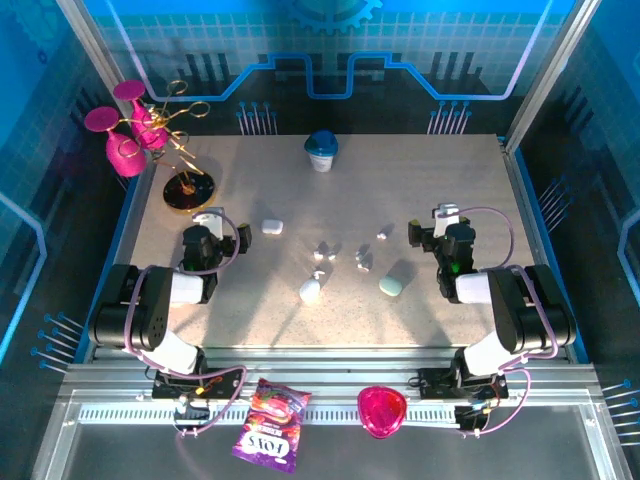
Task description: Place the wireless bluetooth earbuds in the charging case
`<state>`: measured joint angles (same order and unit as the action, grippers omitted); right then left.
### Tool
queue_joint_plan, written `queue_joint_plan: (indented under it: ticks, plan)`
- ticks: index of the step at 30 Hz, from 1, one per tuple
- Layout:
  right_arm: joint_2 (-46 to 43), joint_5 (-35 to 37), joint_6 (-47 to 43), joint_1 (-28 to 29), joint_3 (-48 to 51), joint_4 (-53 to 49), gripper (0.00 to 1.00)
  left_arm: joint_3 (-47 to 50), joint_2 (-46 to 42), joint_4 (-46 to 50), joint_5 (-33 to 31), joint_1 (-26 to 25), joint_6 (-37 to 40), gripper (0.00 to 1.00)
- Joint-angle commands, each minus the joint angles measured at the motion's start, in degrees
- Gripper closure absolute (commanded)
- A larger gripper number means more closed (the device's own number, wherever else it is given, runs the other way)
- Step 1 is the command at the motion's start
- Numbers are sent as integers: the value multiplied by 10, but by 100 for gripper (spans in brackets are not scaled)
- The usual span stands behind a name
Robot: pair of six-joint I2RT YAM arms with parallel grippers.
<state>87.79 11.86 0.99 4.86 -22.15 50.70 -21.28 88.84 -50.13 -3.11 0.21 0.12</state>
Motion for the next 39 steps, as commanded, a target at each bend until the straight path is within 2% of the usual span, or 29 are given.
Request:
queue_joint_plan:
  ticks: [1,27,29,32,39]
  plan:
    - [6,12,-6,6,3,27,0,-10,0,-20,10,-2,4,1]
    - [6,10,-6,6,12,41,0,-5,-7,-24,0,-3,2,1]
    - [0,12,-5,5,23,63,0,10,-31,-33,-11,-6,2,1]
    - [-33,10,-9,8,27,39,0,21,-98,3,-48,-26,13,1]
    - [-157,-1,-26,23,3,-98,0,-25,-276,224,-109,-119,41,1]
